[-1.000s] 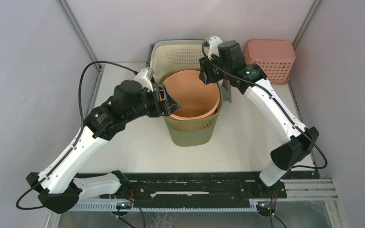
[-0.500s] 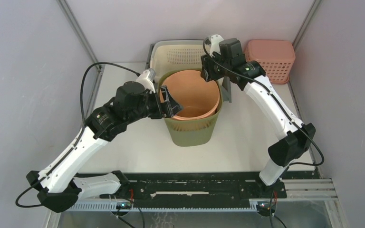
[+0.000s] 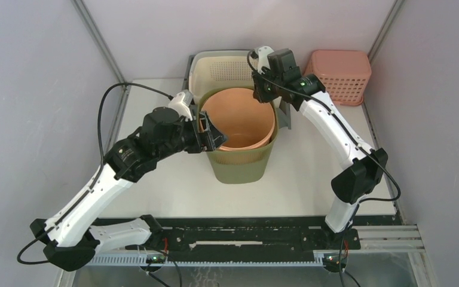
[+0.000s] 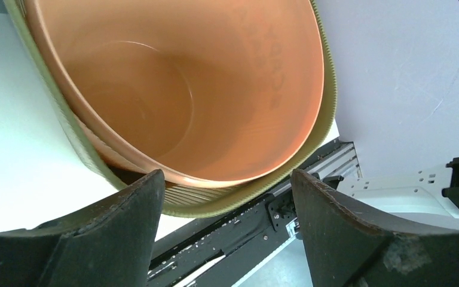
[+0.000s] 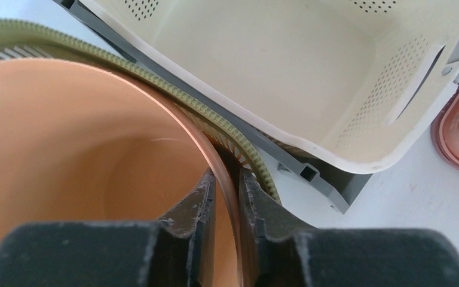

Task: Turn the large container upside down
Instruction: Pick up the container from the container.

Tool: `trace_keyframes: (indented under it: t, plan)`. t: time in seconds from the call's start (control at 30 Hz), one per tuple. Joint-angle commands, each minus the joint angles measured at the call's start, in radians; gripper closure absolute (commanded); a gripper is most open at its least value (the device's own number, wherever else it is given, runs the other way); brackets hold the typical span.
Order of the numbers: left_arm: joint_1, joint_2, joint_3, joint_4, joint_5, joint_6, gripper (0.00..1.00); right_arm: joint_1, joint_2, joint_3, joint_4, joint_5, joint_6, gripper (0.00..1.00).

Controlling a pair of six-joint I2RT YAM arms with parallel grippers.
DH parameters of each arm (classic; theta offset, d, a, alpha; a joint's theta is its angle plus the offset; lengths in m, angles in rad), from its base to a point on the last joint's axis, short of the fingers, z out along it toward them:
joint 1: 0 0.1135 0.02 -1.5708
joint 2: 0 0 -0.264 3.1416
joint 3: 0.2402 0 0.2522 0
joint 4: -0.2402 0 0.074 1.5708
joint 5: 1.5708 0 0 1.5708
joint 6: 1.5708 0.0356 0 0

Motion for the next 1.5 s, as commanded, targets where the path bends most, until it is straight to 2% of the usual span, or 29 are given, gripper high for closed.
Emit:
trace_keyframes:
  t: [0.0, 0.17, 0.37, 0.53, 0.77, 0.97, 1.07, 1.2, 1.37, 1.4, 1.47]
  plan:
    - [-0.010, -0.027, -0.019, -0.009, -0.012, -0.016, 0.18, 0.006, -0.009, 0.041, -0.033, 0.079, 0.032, 0.84]
    - [-0.010, -0.023, -0.023, -0.019, -0.036, -0.007, 0.17, 0.010, -0.043, 0.011, -0.065, 0.150, 0.126, 1.00]
    - [0.005, 0.019, 0.038, -0.089, -0.088, 0.034, 0.15, 0.040, -0.127, -0.074, -0.085, 0.219, 0.225, 1.00]
    - [0.100, 0.049, 0.051, -0.127, -0.083, 0.080, 0.15, 0.065, -0.200, -0.146, -0.104, 0.252, 0.317, 1.00]
    - [0.139, 0.171, 0.209, -0.294, -0.164, 0.151, 0.27, 0.078, -0.261, -0.216, -0.101, 0.244, 0.424, 1.00]
    - [0.139, 0.192, 0.221, -0.340, -0.234, 0.158, 0.31, 0.100, -0.276, -0.273, -0.062, 0.244, 0.462, 1.00]
    - [0.139, 0.202, 0.228, -0.351, -0.263, 0.165, 0.37, 0.101, -0.292, -0.289, -0.048, 0.235, 0.464, 1.00]
    - [0.139, 0.253, 0.268, -0.373, -0.284, 0.177, 0.53, 0.102, -0.302, -0.275, -0.049, 0.219, 0.457, 1.00]
    - [0.138, 0.297, 0.322, -0.424, -0.365, 0.206, 0.57, 0.104, -0.305, -0.261, -0.045, 0.180, 0.451, 1.00]
    - [0.138, 0.298, 0.325, -0.428, -0.375, 0.211, 0.61, 0.104, -0.304, -0.263, -0.040, 0.173, 0.450, 1.00]
    - [0.138, 0.304, 0.327, -0.428, -0.385, 0.221, 0.76, 0.104, -0.298, -0.270, -0.031, 0.155, 0.447, 1.00]
